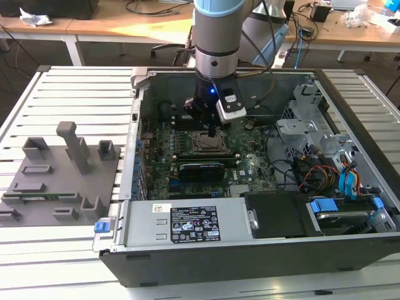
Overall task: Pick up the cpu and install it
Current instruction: 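Install the second cpu locking lever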
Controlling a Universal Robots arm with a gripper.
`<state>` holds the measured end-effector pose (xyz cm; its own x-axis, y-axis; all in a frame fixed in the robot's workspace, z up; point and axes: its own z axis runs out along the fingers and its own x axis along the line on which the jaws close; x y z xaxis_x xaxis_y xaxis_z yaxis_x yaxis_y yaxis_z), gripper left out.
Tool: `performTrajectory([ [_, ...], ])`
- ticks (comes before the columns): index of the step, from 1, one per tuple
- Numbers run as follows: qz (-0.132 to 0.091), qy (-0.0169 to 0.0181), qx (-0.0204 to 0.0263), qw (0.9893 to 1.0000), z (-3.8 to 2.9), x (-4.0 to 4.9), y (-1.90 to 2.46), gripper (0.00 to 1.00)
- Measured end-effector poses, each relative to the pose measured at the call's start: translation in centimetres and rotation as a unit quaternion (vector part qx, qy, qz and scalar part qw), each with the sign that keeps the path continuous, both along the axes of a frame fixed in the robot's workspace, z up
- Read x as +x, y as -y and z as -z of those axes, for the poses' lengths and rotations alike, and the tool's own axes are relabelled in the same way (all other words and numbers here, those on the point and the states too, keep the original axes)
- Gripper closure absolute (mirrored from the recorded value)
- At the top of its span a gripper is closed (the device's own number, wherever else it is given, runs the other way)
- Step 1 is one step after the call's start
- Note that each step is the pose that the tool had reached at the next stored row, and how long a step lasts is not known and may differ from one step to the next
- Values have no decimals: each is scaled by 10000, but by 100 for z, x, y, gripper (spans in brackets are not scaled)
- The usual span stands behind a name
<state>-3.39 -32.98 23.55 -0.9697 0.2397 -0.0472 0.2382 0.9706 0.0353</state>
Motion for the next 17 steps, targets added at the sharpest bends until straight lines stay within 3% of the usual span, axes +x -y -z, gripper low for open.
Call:
performTrajectory([
  [8,-1,-3,0,10000,1,120,1,89],
  [17,-1,-3,0,10000,1,136,16,89],
])
